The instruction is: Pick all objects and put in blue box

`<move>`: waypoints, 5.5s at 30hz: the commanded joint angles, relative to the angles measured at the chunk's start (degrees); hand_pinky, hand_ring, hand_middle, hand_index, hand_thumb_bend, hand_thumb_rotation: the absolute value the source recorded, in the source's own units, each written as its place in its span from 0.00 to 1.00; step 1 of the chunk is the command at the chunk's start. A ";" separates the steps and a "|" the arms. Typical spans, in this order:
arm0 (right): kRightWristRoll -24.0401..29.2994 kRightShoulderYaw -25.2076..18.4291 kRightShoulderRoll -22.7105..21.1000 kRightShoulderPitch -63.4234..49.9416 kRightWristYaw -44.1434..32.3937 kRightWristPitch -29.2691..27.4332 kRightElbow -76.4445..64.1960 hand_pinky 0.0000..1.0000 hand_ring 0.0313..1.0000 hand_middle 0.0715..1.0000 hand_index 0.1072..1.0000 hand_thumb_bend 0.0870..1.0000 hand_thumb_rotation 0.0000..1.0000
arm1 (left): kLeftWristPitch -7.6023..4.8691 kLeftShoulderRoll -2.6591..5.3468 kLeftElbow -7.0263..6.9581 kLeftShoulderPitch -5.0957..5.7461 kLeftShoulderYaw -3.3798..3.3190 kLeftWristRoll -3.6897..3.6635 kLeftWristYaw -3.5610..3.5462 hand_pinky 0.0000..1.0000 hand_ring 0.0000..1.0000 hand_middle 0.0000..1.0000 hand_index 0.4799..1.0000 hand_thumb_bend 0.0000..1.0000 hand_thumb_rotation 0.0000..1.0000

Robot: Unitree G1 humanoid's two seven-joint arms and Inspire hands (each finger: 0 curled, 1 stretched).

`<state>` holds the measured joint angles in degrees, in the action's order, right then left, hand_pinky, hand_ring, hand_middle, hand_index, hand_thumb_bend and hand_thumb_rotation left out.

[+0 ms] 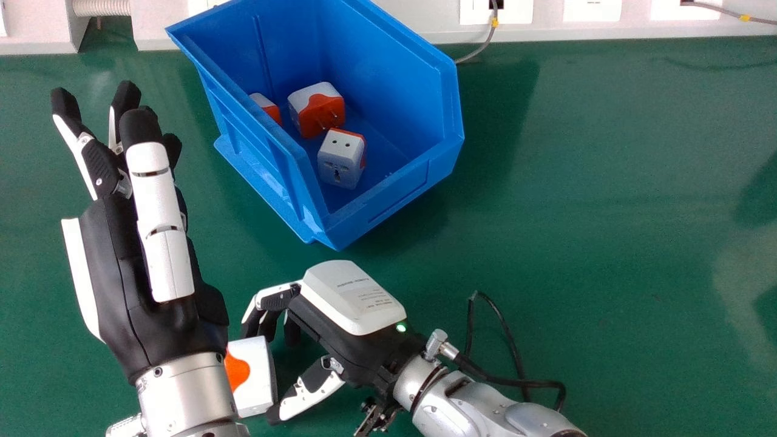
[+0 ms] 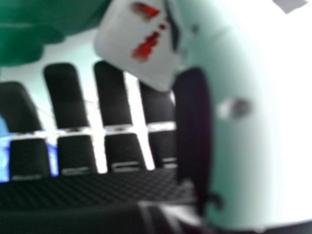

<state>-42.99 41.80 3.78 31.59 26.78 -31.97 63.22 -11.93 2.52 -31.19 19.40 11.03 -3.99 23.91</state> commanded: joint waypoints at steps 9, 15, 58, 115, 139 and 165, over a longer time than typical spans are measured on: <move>1.02 -1.40 -1.48 -1.67 1.01 -1.93 0.04 0.31 0.40 0.47 0.47 0.44 0.00 | -1.21 4.59 -0.50 -1.59 0.53 1.19 0.19 0.94 0.96 0.96 0.89 0.57 0.79; 5.19 -6.84 -5.35 -5.18 -0.46 -3.36 -6.97 0.33 0.41 0.48 0.45 0.45 0.00 | -0.60 4.81 -1.21 -1.18 1.00 1.17 0.59 0.93 0.96 0.96 0.89 0.57 0.80; 8.02 -31.81 -14.12 -20.86 -2.14 5.56 -53.86 0.31 0.38 0.44 0.48 0.45 0.00 | -1.33 4.83 -0.67 -0.86 1.13 -0.04 0.66 0.93 0.95 0.95 0.84 0.56 0.75; 8.33 -20.95 -6.86 9.04 7.04 12.04 -17.16 0.87 1.00 1.00 1.00 0.94 0.87 | -2.31 4.29 -0.18 -0.62 1.30 0.81 0.21 0.93 0.95 0.96 0.88 0.56 0.79; 31.44 -26.00 3.91 -40.24 -0.72 2.65 -63.49 0.93 1.00 1.00 1.00 0.69 1.00 | -2.65 4.49 0.22 0.75 1.34 -0.27 -0.07 0.91 0.95 0.95 0.86 0.57 0.75; 26.36 -26.03 4.39 -40.29 1.84 4.74 -65.85 0.92 1.00 1.00 1.00 0.64 1.00 | -1.84 4.26 -0.51 0.18 1.38 -1.19 -0.40 0.92 0.95 0.95 0.85 0.57 0.74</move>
<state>-16.32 15.26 3.90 -8.56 27.97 -26.93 -0.52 -13.18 2.39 -30.36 19.84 11.86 -5.55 23.70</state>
